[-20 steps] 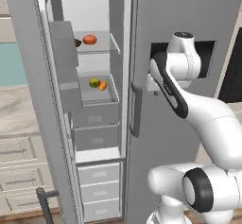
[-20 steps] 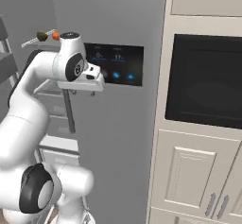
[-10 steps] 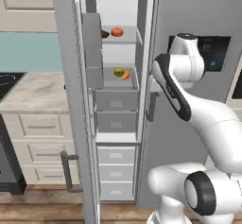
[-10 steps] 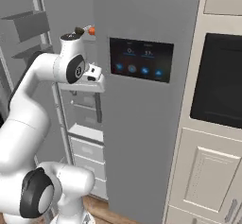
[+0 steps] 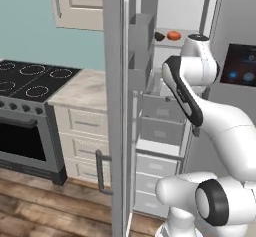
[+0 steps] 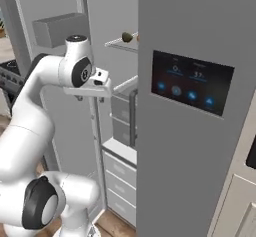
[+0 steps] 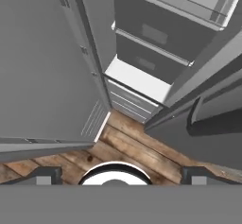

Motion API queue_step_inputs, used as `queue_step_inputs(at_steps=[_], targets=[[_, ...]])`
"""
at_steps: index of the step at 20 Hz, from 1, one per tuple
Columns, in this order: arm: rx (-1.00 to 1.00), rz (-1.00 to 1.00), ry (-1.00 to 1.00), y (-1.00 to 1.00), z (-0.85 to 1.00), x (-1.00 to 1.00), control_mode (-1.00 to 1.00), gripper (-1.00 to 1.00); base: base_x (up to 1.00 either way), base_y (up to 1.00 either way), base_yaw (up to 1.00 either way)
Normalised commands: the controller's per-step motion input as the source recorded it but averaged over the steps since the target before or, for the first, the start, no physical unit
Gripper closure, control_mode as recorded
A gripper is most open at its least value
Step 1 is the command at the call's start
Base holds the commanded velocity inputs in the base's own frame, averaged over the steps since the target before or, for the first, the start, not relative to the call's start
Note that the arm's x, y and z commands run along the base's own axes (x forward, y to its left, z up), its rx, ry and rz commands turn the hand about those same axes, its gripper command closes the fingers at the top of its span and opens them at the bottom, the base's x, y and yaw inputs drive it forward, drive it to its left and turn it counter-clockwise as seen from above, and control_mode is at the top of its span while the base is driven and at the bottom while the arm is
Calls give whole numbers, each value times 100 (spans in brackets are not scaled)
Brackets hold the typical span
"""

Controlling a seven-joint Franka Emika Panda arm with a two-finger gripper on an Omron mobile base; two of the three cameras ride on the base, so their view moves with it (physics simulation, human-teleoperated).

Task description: Take the pear and carrot from the second highest rack and move them to the highest rack where the kiwi and squash are located, to maximize freezer space. Close the freezer door after rearranging.

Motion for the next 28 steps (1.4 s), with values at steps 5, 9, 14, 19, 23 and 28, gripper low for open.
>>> queue_step_inputs(at_steps=[5,9,14,19,23,28], targets=[[0,0,0,0,0,0,100,-100,27,10,18],[0,0,0,0,0,0,100,-100,44,2,7],[0,0,0,0,0,0,100,-100,56,0,13],[0,0,0,0,0,0,100,-100,48,11,19],[0,0,0,0,0,0,100,-100,39,30,15],[0,0,0,0,0,0,100,-100,36,27,8]])
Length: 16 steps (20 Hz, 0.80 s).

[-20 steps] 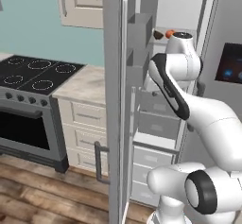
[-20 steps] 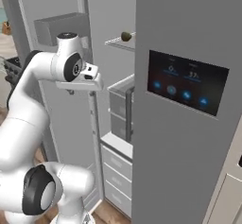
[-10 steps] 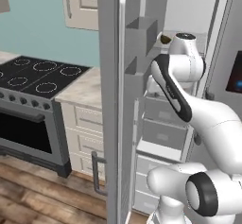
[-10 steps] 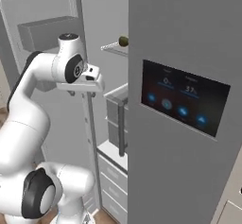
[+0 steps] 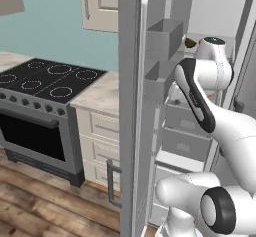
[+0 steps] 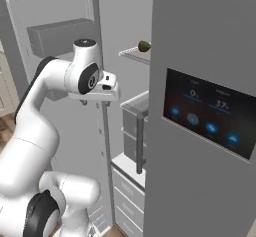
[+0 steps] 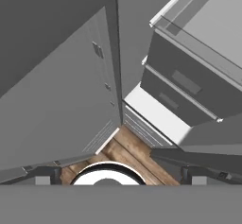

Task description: Take the pear and carrot from the second highest rack and move them to the highest rack where the kiwi and squash are located, to maximize freezer space. Close the freezer door after rearranging.

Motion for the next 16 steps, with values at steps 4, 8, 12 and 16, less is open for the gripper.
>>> queue_step_inputs(at_steps=[4,8,12,16], targets=[[0,0,0,0,0,0,100,-100,7,-13,0],[0,0,0,0,0,0,100,-100,0,-44,0],[0,0,0,0,0,0,100,-100,0,-37,0],[0,0,0,0,0,0,100,-100,1,-37,-1]])
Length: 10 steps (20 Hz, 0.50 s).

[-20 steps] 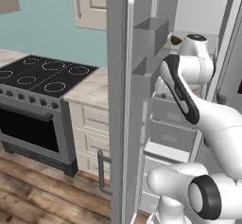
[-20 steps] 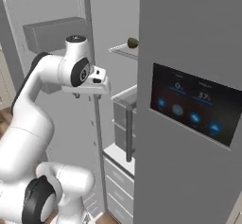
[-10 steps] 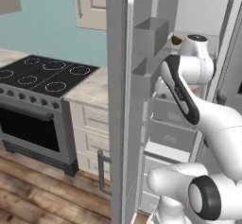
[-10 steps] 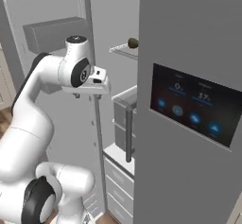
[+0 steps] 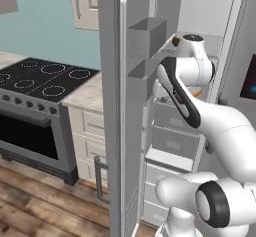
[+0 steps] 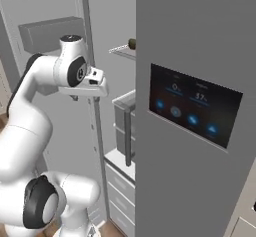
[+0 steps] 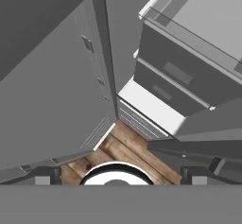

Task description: Take the pear and carrot from the second highest rack and move them to the highest rack where the kiwi and squash are located, to maximize freezer space. Close the freezer door after rearranging.

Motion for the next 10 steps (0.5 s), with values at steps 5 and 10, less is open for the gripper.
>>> queue_step_inputs(at_steps=[5,10], targets=[[0,0,0,0,0,0,100,-100,0,-52,-21],[0,0,0,0,0,0,100,-100,-3,-19,-33]])
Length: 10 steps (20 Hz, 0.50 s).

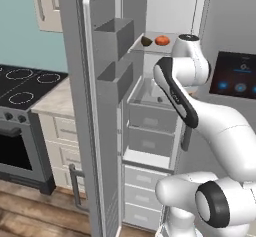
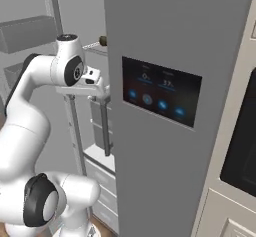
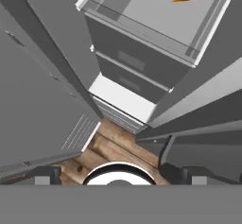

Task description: Take the pear and carrot from the second highest rack and move them to the highest rack where the kiwi and squash are located, to maximize freezer space. Close the freezer door after rearranging.

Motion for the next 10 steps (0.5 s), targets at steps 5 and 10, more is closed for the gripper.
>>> queue_step_inputs(at_steps=[5,10], targets=[[0,0,0,0,0,0,100,-100,46,0,-1],[0,0,0,0,0,0,100,-100,59,0,0]])
